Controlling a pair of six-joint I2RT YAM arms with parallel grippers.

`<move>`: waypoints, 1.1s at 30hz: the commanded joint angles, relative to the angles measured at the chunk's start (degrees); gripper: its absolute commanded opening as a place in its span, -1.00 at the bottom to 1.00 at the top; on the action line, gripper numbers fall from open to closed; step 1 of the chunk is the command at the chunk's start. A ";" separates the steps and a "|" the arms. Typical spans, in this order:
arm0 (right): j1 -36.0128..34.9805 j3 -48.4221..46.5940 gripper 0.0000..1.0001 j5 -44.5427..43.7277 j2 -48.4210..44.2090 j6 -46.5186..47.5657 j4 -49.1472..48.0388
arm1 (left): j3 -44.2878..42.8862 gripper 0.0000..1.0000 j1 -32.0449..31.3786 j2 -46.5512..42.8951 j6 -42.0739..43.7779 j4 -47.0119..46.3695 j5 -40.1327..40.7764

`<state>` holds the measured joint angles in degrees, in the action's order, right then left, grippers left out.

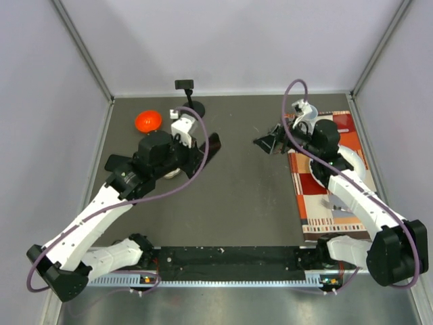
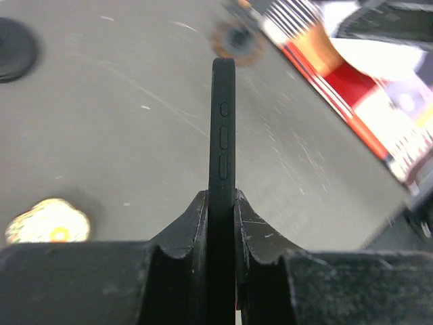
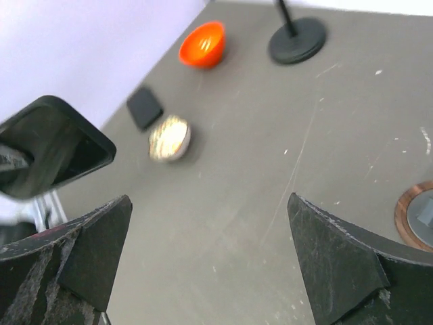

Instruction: Place the phone on the phone stand

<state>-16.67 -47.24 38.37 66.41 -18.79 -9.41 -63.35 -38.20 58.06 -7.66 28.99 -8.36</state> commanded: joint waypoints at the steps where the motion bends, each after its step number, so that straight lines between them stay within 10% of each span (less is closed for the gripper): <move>1: -0.91 3.71 0.95 -19.55 -2.50 -19.96 -12.80 | -1.68 -1.00 0.58 -1.81 -10.17 -10.62 24.78; 8: -6.54 1.45 0.95 -18.79 -0.24 -26.55 -16.06 | 4.55 -1.00 2.60 -4.98 -24.75 -25.72 14.18; 19: -8.38 4.62 0.81 4.24 8.82 -45.81 -59.04 | 13.61 -1.00 6.73 -0.59 -36.81 -55.44 -20.97; 27: -8.47 -0.75 0.79 22.50 7.33 -31.84 -46.91 | 15.45 -1.00 7.87 1.43 -37.07 -63.52 -33.63; 33: -8.56 0.48 0.26 22.12 5.75 -33.24 -51.83 | 18.09 -1.00 8.31 3.37 -42.43 -72.58 -36.02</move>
<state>-24.75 -45.54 58.41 74.81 -52.77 -54.98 -46.00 -30.30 60.60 -45.84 -30.55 -40.21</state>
